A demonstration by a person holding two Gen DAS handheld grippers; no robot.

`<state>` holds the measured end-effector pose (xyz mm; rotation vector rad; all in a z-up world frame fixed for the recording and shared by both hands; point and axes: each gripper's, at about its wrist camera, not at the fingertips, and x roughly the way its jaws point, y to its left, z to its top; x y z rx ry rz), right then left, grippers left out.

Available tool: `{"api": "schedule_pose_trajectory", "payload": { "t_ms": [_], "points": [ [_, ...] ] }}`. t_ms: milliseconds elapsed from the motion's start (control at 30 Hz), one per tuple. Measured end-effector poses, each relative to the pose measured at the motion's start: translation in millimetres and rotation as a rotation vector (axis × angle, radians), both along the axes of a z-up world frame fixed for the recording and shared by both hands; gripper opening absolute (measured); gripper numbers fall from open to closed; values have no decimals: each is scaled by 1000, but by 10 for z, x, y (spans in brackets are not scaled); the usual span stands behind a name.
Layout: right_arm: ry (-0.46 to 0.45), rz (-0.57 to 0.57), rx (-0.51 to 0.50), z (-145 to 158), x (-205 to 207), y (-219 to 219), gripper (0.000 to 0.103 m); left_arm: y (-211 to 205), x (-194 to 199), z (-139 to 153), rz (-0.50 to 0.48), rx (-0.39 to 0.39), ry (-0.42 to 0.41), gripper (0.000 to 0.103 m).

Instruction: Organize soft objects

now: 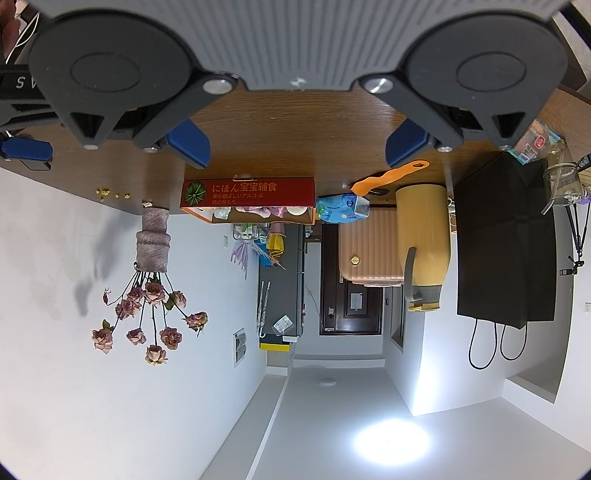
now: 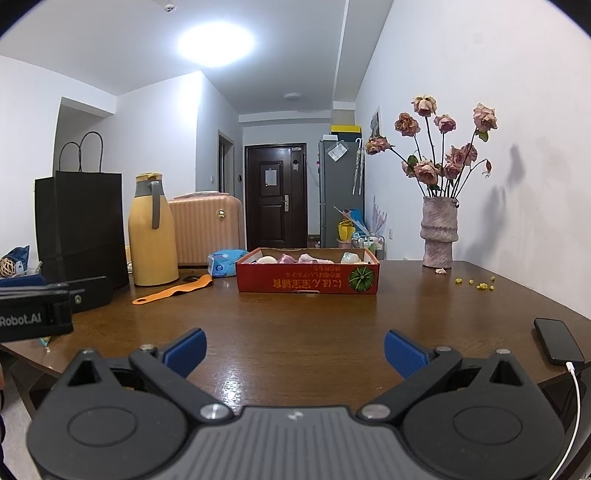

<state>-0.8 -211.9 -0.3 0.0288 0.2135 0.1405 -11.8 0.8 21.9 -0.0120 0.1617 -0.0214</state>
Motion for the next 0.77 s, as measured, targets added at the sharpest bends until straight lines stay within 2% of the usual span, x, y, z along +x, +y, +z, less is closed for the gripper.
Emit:
{"api": "schedule_pose_trajectory", "payload": {
  "t_ms": [767],
  "points": [
    [-22,-27,2,-1,-11,-3,103,42,-12,3,-21,10,-28,103]
  ]
}}
